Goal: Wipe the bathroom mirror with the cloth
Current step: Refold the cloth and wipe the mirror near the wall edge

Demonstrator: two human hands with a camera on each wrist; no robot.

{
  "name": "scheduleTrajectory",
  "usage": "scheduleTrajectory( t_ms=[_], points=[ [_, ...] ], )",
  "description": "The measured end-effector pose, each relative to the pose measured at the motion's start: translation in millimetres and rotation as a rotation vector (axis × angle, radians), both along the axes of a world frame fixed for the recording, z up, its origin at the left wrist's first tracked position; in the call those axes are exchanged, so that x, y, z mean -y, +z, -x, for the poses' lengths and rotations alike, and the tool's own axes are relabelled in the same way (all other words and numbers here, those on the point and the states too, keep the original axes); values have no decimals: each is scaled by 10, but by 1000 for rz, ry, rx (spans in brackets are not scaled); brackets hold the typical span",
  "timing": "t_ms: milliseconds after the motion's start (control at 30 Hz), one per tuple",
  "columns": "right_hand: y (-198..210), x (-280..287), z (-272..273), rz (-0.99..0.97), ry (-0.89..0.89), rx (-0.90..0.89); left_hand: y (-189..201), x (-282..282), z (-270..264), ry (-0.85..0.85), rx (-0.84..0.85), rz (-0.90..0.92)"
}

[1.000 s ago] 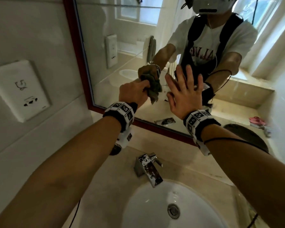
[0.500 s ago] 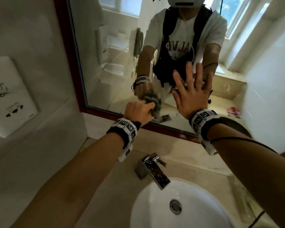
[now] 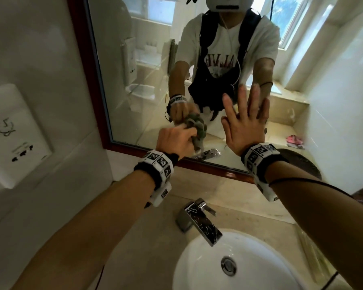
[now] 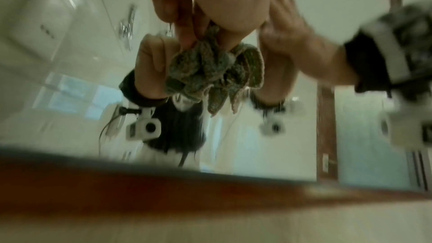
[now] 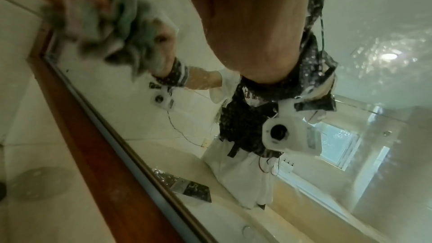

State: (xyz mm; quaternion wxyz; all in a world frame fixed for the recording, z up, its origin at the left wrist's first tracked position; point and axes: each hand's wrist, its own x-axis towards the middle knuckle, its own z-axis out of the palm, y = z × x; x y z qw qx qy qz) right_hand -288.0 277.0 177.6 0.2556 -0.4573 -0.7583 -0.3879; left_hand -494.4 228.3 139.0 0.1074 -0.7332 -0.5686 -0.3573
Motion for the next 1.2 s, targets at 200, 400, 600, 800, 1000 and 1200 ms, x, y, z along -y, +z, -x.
scheduleTrajectory(
  t_ms=[200,400,600,800,1000,1200],
  points=[
    [-56,124,205,52,-20,-120,778,-47,182,112,137,-154],
    [50,200,352,95,55,-97,346,-12,247,114,251,-77],
    [368,176,852,44,170,79,-145,26,334,150,189,46],
    [325,120,1100,87,72,89,-527,54,463,171,51,401],
    [273,70,1037,51,122,60,-385,30,559,140,19,331],
    [180,66,1093,46,123,5,284,21,726,160,202,-118]
  ],
)
